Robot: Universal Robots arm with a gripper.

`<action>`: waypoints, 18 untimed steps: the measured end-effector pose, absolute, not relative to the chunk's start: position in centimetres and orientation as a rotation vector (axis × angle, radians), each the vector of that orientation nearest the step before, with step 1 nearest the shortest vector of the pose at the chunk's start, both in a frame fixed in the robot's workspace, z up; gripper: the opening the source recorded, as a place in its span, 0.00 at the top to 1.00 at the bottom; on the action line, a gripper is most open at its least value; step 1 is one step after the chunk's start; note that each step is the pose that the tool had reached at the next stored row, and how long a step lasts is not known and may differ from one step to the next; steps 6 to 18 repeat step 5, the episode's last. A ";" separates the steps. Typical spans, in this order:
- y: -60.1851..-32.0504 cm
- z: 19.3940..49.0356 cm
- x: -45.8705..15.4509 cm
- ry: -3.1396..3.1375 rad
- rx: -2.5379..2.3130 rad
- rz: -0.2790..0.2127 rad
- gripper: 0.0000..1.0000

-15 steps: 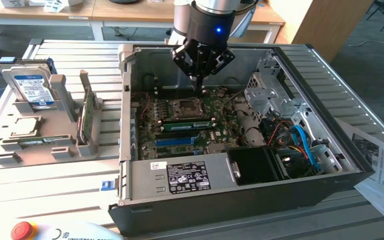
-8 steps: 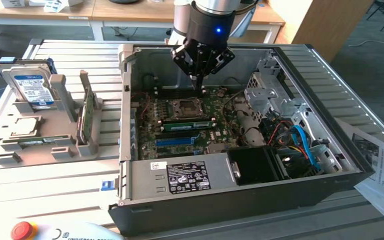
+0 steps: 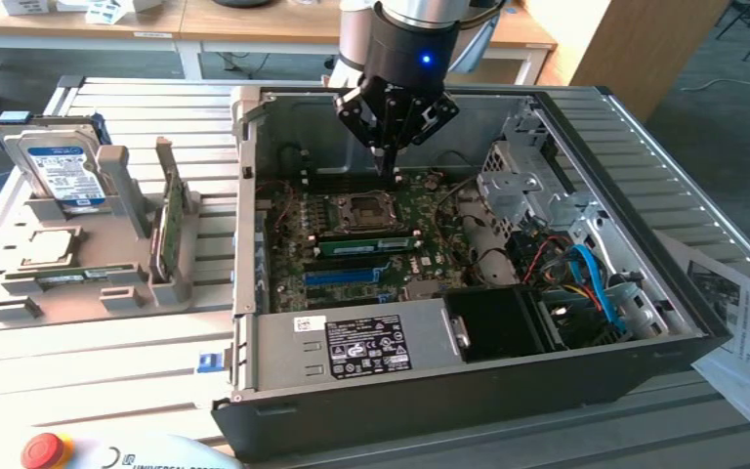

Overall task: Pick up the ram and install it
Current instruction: 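Press down the ram until it locks into place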

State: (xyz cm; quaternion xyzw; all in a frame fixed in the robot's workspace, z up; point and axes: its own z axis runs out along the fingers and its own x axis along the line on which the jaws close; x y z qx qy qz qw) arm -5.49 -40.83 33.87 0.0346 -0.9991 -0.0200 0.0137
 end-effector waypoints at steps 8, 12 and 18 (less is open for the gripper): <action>-40.8 33.9 -5.5 -3.112 0.107 -0.062 0.89; -40.8 33.9 -5.5 -3.112 0.107 -0.062 0.89; -40.8 33.9 -5.5 -3.112 0.107 -0.062 0.89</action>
